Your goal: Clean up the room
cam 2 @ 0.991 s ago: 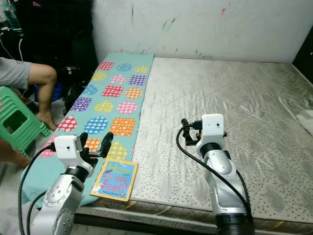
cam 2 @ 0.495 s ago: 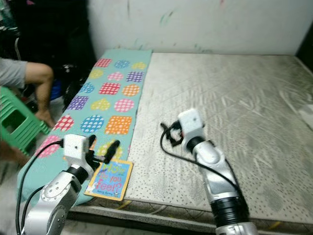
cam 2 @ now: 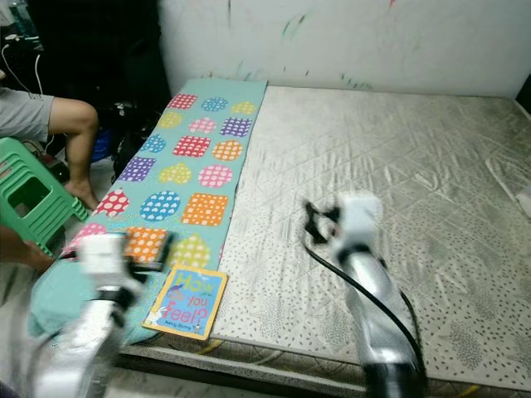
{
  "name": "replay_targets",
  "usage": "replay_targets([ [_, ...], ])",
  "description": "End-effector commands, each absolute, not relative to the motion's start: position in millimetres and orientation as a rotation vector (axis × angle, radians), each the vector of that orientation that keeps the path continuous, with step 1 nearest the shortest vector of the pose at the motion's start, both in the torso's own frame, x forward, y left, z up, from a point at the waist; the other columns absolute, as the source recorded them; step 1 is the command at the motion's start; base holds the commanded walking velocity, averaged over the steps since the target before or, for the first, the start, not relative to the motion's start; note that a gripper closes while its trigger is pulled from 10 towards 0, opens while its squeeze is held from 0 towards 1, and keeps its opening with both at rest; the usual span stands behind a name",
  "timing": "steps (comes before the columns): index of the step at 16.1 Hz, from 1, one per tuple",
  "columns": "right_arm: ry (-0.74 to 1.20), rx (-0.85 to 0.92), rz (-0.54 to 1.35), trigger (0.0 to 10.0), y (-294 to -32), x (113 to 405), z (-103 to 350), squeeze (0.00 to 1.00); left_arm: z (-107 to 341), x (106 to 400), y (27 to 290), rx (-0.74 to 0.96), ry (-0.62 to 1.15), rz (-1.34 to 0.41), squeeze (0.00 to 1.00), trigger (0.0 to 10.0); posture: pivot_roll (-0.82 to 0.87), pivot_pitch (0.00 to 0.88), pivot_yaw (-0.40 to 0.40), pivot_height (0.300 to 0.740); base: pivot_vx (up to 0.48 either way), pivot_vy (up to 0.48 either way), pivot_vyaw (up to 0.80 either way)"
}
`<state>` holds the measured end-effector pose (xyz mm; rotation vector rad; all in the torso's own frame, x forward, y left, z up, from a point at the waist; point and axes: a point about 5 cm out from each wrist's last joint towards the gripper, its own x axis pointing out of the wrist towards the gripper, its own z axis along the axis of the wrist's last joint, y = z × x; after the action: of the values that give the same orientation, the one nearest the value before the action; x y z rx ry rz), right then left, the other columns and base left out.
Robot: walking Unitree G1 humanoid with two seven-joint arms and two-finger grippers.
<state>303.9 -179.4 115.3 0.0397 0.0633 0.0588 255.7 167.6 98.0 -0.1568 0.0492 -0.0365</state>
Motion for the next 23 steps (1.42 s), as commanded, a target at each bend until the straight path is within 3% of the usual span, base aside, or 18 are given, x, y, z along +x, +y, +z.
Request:
replay_targets([
  [1, 0.029, 0.041, 0.056, 10.0, -179.5, 303.6, 126.3, 0.0, 105.7, 255.7, 172.0, -0.15, 0.017, -0.027, 0.0, 10.0, -0.08, 0.038, 0.017, 0.74, 0.0, 0.0, 0.0],
  [4, 0.062, 0.017, 0.091, 10.0, -182.1, 294.3, 122.9, 0.0, 112.0, 259.5, 172.0, -0.133, -0.004, -0.071, 0.0, 10.0, -0.08, 0.042, 0.003, 0.74, 0.0, 0.0, 0.0],
  [8, 0.048, -0.008, -0.044, 10.0, -196.9, 284.4, 124.5, 0.0, 89.2, 240.1, 174.4, -0.195, 0.082, -0.006, 0.0, 10.0, -0.09, 0.051, 0.035, 0.74, 0.0, 0.0, 0.0],
  [11, 0.045, 0.006, -0.072, 10.0, -199.3, 287.6, 126.0, 0.0, 87.8, 242.0, 160.4, -0.213, 0.09, -0.044, 0.0, 10.0, -0.1, 0.036, 0.045, 0.74, 0.0, 0.0, -0.8],
  [18, 0.028, 0.001, -0.072, 10.0, -198.6, 295.4, 129.9, 0.0, 92.6, 250.5, 158.1, -0.217, 0.073, -0.06, 0.0, 10.0, -0.09, 0.025, 0.043, 0.74, 0.0, 0.0, -0.8],
  [23, 0.024, -0.009, -0.049, 10.0, -196.0, 300.1, 132.2, 0.0, 93.7, 252.0, 153.4, -0.226, 0.066, -0.078, 0.0, 10.0, -0.1, 0.023, 0.032, 0.74, 0.0, 0.05, 0.0],
])
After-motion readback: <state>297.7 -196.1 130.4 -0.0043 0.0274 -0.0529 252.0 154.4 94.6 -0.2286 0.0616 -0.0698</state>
